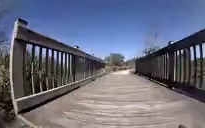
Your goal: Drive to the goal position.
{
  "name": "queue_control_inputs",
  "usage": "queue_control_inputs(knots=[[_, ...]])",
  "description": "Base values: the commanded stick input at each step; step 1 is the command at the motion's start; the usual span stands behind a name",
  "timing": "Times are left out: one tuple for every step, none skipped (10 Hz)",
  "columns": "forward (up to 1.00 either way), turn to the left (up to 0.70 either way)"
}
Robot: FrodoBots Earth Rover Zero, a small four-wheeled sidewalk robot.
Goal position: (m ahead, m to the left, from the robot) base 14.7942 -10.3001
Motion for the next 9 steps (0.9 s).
queue_control_inputs(knots=[[0.70, -0.10], [0.70, -0.17], [0.70, -0.14], [0.70, -0.12], [0.70, -0.15], [0.70, -0.17], [0.70, -0.13], [0.70, -0.09], [0.70, -0.16]])
